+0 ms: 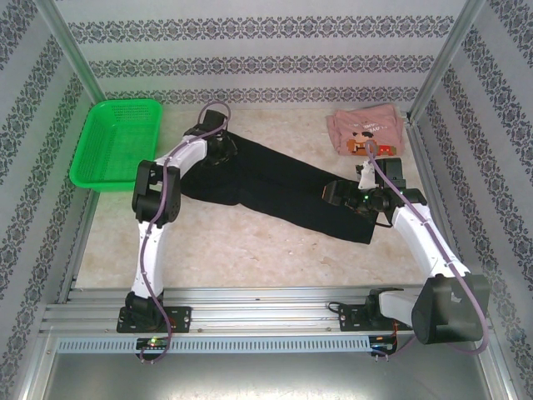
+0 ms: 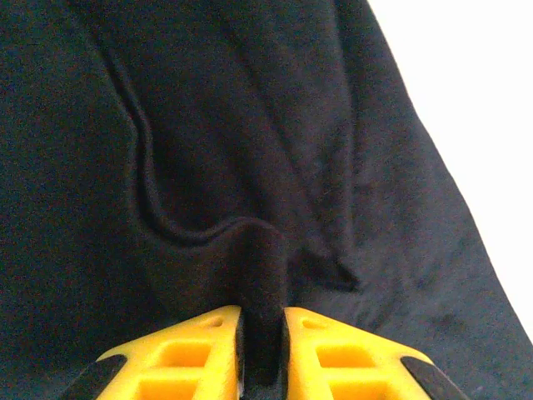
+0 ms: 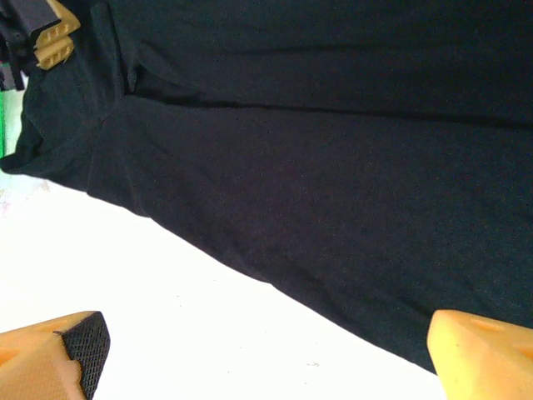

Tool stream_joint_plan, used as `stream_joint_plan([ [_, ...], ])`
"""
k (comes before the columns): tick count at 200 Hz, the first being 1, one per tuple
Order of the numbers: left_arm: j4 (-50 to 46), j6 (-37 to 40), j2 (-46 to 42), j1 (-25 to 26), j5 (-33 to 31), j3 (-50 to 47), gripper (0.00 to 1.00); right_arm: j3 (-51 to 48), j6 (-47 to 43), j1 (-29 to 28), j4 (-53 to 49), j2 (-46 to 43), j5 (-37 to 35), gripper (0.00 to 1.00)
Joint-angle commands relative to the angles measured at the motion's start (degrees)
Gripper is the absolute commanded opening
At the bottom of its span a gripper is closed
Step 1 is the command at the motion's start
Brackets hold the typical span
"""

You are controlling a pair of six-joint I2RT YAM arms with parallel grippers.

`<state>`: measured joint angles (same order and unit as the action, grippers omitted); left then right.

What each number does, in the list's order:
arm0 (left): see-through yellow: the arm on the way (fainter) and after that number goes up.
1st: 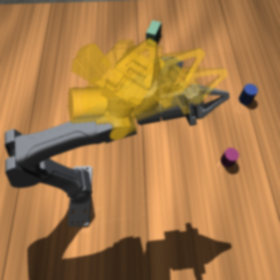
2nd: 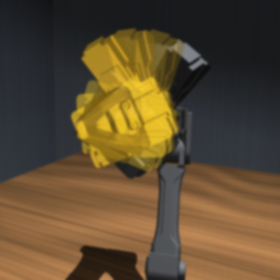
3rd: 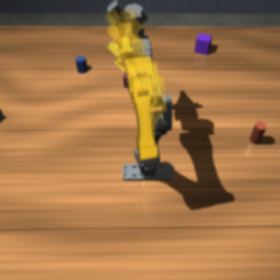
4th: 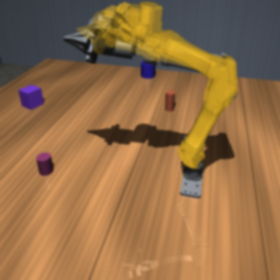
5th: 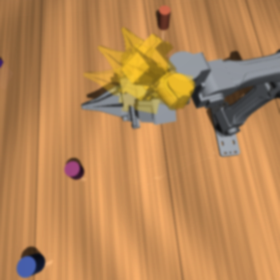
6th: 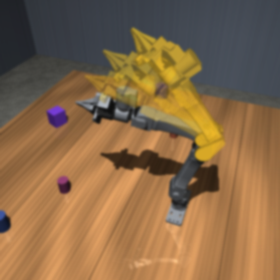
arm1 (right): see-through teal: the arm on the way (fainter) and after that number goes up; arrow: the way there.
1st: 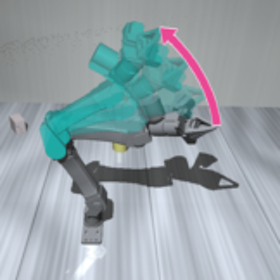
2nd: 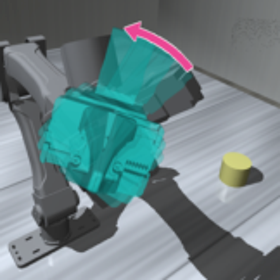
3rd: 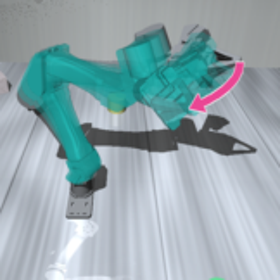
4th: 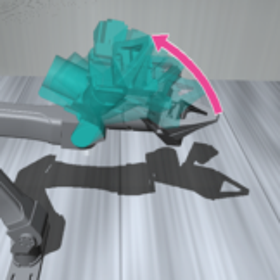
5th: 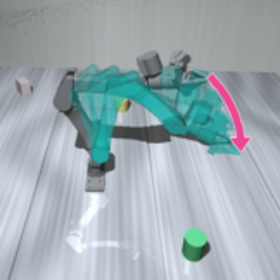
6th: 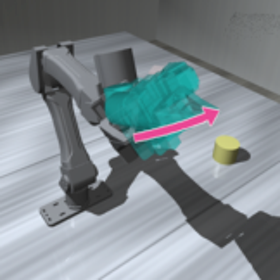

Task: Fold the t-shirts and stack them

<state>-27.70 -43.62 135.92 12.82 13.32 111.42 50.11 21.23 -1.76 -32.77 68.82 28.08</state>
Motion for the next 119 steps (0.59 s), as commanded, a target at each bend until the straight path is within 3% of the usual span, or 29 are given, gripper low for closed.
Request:
stream_joint_plan([
  [1, -2.21, 2.11, 3.26, 1.23, 3.51, 4.22, 0.23, -0.1, 0.3, -0.61, -1.14, -0.44, -0.3, 0.98],
  [43, 2.26, 2.69, 2.81, 1.55, 7.96, 4.12, 0.43, -0.39, 0.3, -0.61, -1.24, -0.35, -0.3, 0.98],
  [79, 0.91, 4.9, -6.94, 0.07, 1.37, 0.35, 0.73, -1.15, 0.41, -0.7, -2.07, -0.55, -1.31, 0.98],
  [105, -4.69, 5.36, -15.1, -0.86, -4.05, -3.62, 0.84, -1.07, 0.38, -0.86, -4.61, 1.91, -4.87, 0.98],
  [119, -8.34, 5.81, -19.36, -0.89, -8.05, -7.13, 0.86, -0.81, 0.63, -1.44, -4.73, 3.96, -6.53, 0.98],
])
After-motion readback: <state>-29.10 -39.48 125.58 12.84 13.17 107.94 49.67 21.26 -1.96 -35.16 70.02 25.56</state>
